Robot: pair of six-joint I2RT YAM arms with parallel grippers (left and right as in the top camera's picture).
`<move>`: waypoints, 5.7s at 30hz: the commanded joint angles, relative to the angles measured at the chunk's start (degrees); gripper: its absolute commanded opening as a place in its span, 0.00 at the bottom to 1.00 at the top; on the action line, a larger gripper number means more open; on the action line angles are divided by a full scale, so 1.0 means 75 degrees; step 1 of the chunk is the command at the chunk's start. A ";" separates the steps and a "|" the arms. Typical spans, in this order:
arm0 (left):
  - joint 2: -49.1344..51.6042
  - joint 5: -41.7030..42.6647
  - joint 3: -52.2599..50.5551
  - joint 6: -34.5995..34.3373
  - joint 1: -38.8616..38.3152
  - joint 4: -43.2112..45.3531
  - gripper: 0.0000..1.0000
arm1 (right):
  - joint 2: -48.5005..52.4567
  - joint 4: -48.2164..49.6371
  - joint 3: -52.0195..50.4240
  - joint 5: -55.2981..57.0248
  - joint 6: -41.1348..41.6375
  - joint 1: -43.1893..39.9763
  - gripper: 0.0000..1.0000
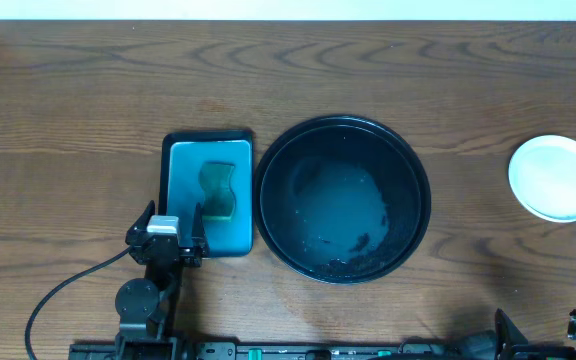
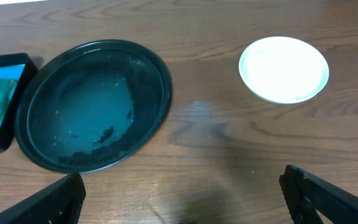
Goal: Clean dirty plates on tray and stack at the side
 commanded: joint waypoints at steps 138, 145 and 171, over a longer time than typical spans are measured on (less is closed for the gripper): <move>-0.0052 0.0082 -0.0064 0.0020 0.0038 -0.0341 0.78 | -0.2261 1.1418 -0.9495 -0.0629 -0.2900 -0.1763 0.99; -0.0052 0.0082 -0.0064 0.0020 0.0038 -0.0341 0.78 | -0.2261 1.1418 -0.9495 -0.0629 -0.2900 -0.1763 0.99; -0.0052 0.0085 -0.0064 0.0020 0.0038 -0.0341 0.78 | -0.2261 1.1409 -0.9495 -0.0629 -0.2900 -0.1763 0.99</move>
